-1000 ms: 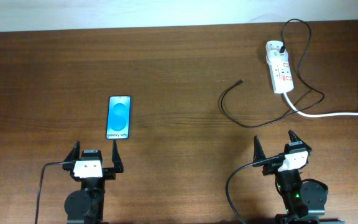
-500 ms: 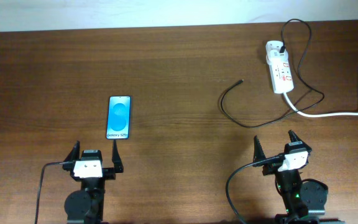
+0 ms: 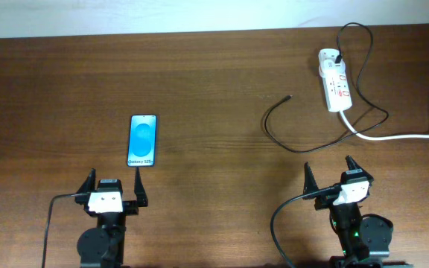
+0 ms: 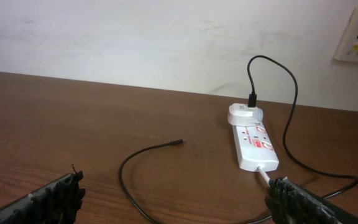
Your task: Plug charger to phone and switch on socket
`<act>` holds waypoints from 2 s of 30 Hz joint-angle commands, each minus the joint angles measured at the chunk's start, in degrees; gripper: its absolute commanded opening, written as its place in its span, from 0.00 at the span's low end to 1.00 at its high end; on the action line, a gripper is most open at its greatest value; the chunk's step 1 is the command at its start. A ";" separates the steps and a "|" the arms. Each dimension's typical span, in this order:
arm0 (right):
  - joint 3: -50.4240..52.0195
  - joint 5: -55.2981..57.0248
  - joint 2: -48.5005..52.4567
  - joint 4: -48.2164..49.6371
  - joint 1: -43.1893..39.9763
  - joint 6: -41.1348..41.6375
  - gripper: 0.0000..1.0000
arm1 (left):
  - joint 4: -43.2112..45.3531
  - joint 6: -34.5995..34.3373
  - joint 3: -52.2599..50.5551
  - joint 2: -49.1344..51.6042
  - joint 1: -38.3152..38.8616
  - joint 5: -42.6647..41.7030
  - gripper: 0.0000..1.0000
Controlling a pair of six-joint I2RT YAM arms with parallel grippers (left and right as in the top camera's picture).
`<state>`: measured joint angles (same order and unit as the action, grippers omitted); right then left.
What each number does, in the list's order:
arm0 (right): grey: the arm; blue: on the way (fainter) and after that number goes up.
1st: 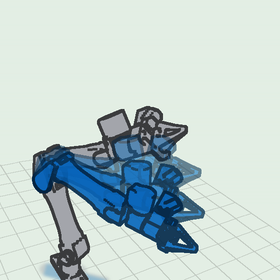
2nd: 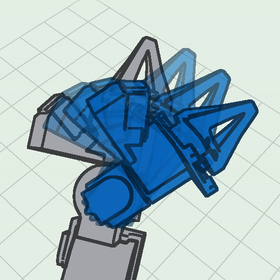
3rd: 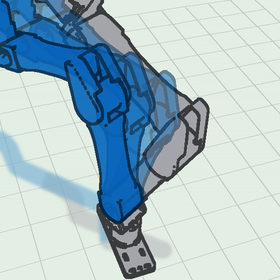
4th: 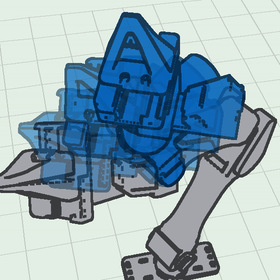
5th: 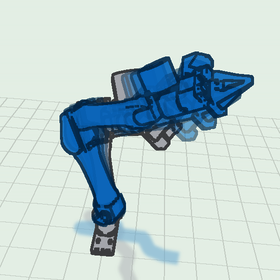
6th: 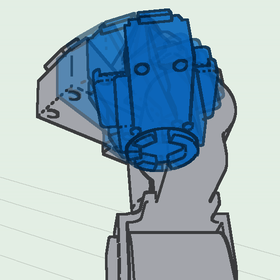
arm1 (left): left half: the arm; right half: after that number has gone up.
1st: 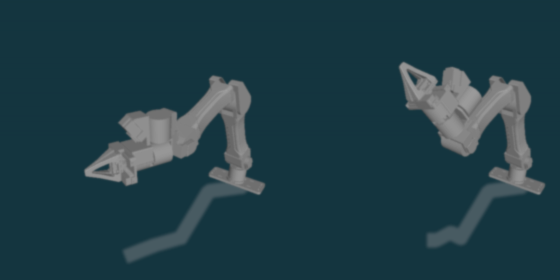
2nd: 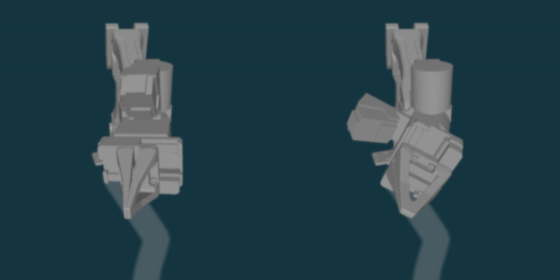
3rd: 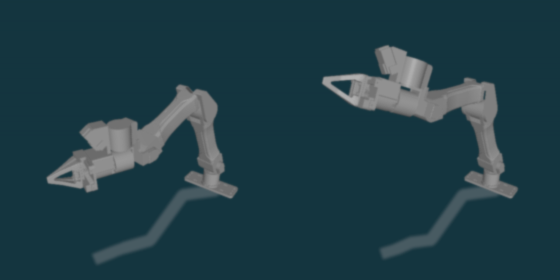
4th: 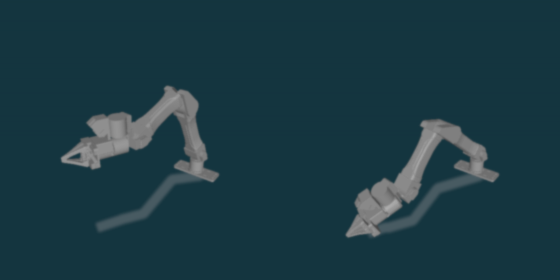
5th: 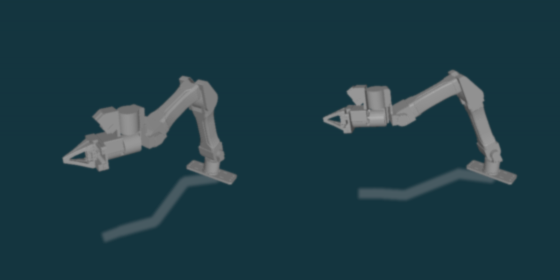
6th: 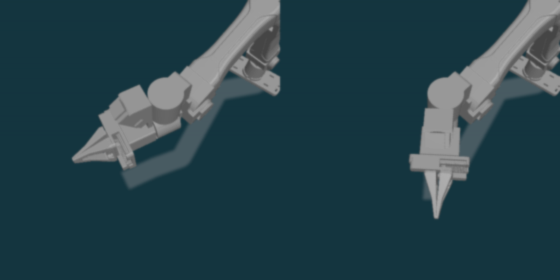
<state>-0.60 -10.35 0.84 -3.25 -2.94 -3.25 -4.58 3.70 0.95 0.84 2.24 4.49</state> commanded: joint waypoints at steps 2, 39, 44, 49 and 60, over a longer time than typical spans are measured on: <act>0.28 0.72 -0.48 -0.42 0.31 0.07 0.98 | 0.11 0.92 -0.42 -0.50 -0.11 -0.59 0.99; 0.28 0.72 -0.48 -0.42 0.31 0.07 0.98 | -5.73 -6.05 2.43 -0.44 -0.11 -5.40 1.00; 0.28 0.72 -0.48 -0.42 0.31 0.07 0.99 | -11.74 -6.05 6.34 -0.44 -0.11 -5.86 0.99; 0.28 0.72 -0.48 -0.42 0.31 0.07 0.98 | -16.92 -6.05 12.20 -0.11 -0.11 -5.86 0.99; 0.28 0.72 -0.48 -0.42 0.31 0.07 0.98 | -21.44 -6.05 27.08 12.68 -0.11 -5.86 1.00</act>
<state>-0.60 -10.33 0.82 -3.25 -2.94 -3.20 -25.39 -1.58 22.52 7.99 2.24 -0.69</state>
